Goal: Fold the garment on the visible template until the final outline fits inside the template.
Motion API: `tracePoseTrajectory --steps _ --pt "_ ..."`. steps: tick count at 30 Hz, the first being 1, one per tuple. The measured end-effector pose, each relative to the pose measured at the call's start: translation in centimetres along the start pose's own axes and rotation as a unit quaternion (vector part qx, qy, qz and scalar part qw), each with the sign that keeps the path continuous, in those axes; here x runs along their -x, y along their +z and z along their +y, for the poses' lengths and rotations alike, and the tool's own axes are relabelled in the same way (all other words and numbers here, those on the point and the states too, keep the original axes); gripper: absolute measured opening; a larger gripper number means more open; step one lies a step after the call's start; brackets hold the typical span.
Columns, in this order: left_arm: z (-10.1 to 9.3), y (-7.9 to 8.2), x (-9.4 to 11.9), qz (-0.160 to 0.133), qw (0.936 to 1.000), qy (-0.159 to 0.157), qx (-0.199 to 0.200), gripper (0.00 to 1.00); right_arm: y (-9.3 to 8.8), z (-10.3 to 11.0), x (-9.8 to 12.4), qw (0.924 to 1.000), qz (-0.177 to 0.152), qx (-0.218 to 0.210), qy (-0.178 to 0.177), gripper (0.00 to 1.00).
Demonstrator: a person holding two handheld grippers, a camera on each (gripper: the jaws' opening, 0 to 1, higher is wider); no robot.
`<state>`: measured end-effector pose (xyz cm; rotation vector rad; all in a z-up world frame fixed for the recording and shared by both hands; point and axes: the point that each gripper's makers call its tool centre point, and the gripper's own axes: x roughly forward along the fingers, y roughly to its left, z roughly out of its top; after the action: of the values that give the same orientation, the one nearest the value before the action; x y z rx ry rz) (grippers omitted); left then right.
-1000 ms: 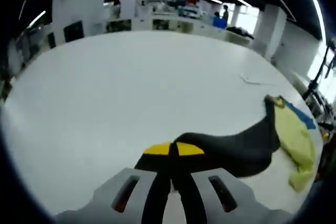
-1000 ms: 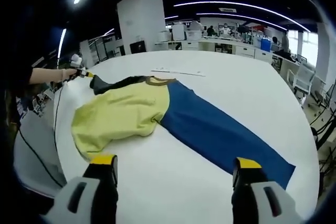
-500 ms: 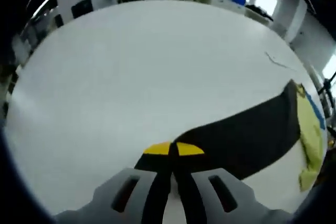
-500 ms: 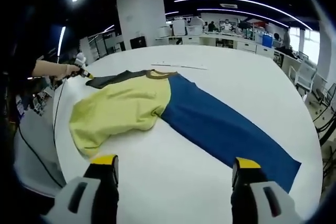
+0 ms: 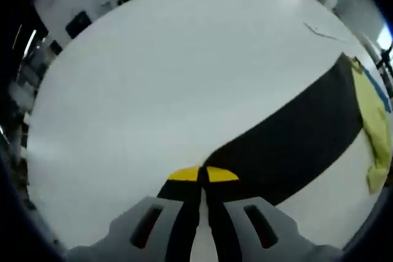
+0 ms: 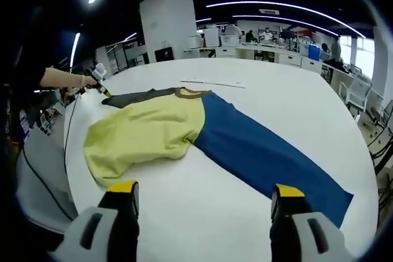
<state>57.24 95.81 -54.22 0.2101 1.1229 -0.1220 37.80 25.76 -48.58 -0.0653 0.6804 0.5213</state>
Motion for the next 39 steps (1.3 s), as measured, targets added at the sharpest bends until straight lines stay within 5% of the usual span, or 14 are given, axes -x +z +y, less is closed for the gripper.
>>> tracePoseTrajectory --steps 13,19,29,32,33,35,39 --pt "0.1 -0.1 0.3 -0.044 0.9987 0.015 -0.017 0.01 -0.8 -0.3 1.0 0.9999 -0.002 -0.009 -0.011 0.89" --pt "0.2 0.3 1.0 -0.054 0.9972 0.026 -0.045 0.37 -0.5 -0.3 0.8 0.9999 -0.007 -0.011 -0.009 0.89" --pt "-2.2 1.6 3.1 -0.094 0.9936 -0.004 -0.062 0.58 0.2 -0.1 0.8 0.9997 -0.020 -0.010 -0.005 0.90" --pt "-4.6 2.5 3.8 -0.128 0.9882 -0.052 -0.066 0.70 0.7 0.0 0.8 0.9994 -0.031 -0.014 -0.001 0.91" --pt "-5.7 3.4 4.2 -0.159 0.9809 -0.075 -0.082 0.74 0.8 0.1 0.8 0.9993 -0.034 -0.015 0.000 0.91" --pt "-6.2 2.5 4.5 -0.131 0.9855 -0.076 -0.076 0.77 0.9 0.2 0.7 0.9993 -0.035 -0.015 0.003 0.92" --pt "-8.2 2.9 5.5 -0.157 0.9774 -0.101 -0.099 0.83 1.5 0.6 0.3 0.9989 -0.044 -0.014 0.011 0.93"
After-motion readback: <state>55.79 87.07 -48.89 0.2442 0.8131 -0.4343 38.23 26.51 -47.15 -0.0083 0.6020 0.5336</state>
